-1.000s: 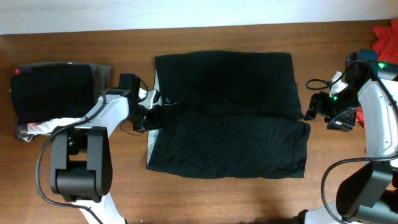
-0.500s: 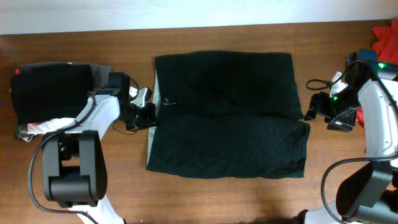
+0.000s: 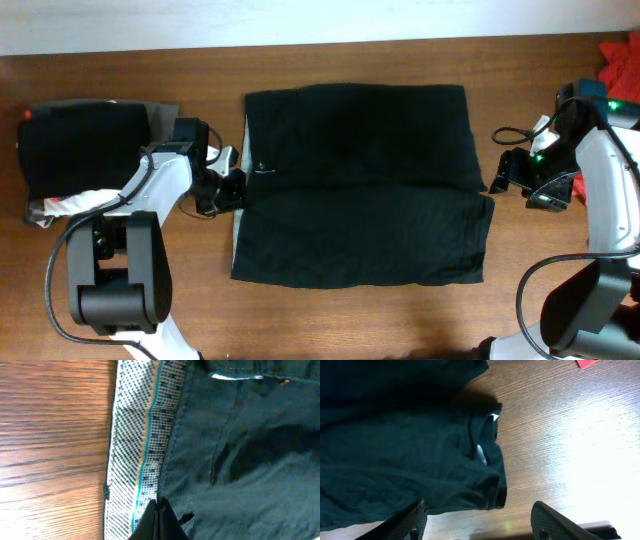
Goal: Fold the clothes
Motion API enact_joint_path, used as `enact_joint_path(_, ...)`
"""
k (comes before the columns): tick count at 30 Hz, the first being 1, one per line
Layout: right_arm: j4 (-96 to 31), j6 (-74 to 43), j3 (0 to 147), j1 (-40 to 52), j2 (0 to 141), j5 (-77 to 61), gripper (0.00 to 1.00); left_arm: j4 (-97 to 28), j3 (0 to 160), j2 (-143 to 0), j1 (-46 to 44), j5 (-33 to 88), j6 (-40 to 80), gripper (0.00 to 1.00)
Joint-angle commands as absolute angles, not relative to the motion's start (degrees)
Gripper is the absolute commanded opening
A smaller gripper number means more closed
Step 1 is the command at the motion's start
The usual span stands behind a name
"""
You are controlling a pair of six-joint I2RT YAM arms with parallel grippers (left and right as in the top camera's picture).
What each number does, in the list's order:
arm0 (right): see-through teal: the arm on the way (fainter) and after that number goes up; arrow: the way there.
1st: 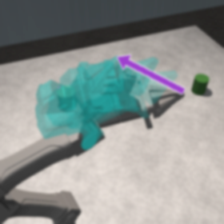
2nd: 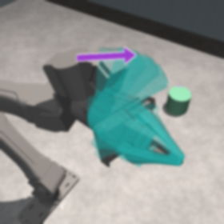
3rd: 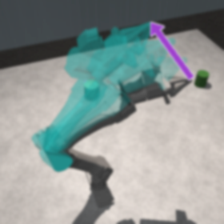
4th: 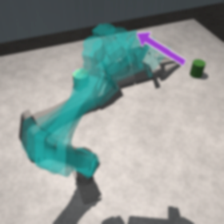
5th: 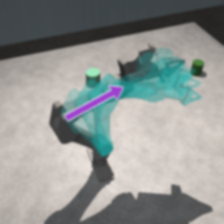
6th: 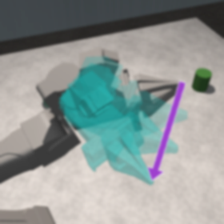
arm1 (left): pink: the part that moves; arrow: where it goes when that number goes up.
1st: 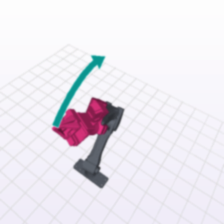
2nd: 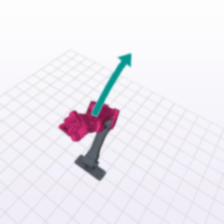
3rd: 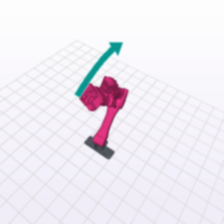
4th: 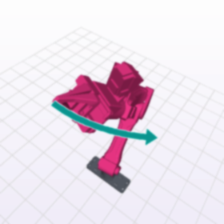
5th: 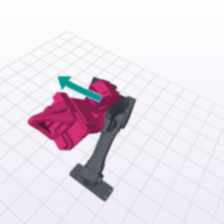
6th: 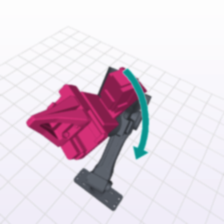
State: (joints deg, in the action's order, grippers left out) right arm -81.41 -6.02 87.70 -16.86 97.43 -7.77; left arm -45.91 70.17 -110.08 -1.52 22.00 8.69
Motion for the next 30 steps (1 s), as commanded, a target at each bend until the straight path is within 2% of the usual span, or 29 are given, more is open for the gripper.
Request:
enact_joint_path(1,-81.6,-6.2,88.0,-17.3,97.0,-7.0,0.71,-46.2,70.1,-108.6,-1.3,17.5,9.9,0.0)
enact_joint_path(5,-81.6,-6.2,88.0,-17.3,97.0,-7.0,0.71,-47.1,70.0,-108.6,-1.3,14.6,11.4,0.0)
enact_joint_path(6,-81.6,-6.2,88.0,-17.3,97.0,-7.0,0.71,-47.4,70.1,-108.6,-1.3,14.1,11.3,0.06)
enact_joint_path(7,-81.6,-6.2,88.0,-17.3,97.0,-7.0,0.71,-47.6,70.1,-108.6,-1.3,13.8,11.3,0.15)
enact_joint_path(9,-81.6,-6.2,88.0,-17.3,97.0,-7.0,0.71,-47.6,70.3,-108.1,-1.1,13.5,11.3,0.25)
enact_joint_path(14,-81.4,-6.2,88.0,-17.3,97.0,-7.1,0.69,-48.8,74.5,-103.5,-0.7,18.7,11.3,0.38)
enact_joint_path(17,-81.5,-6.2,88.0,-17.3,97.2,-7.0,0.57,-48.9,77.3,-99.7,-1.4,19.1,11.3,0.46)
enact_joint_path(20,-81.3,-6.9,87.7,-17.3,98.3,-7.0,0.49,-48.2,78.1,-97.3,-2.7,19.1,11.3,0.44)
enact_joint_path(22,-80.9,-8.2,86.9,-17.3,99.5,-7.0,0.48,-48.2,78.1,-97.3,-3.8,19.1,11.3,0.33)
enact_joint_path(25,-77.4,-9.1,84.3,-17.3,101.7,-7.0,0.4,-48.2,77.6,-98.5,-6.0,19.0,10.7,0.25)
enact_joint_path(27,-75.1,-9.2,82.7,-17.4,103.0,-7.1,0.31,-48.3,77.1,-99.7,-7.7,17.6,10.6,0.25)
enact_joint_path(30,-75.2,-9.9,81.2,-17.9,104.7,-7.0,0.11,-48.3,76.4,-102.1,-9.5,14.7,10.6,0.25)
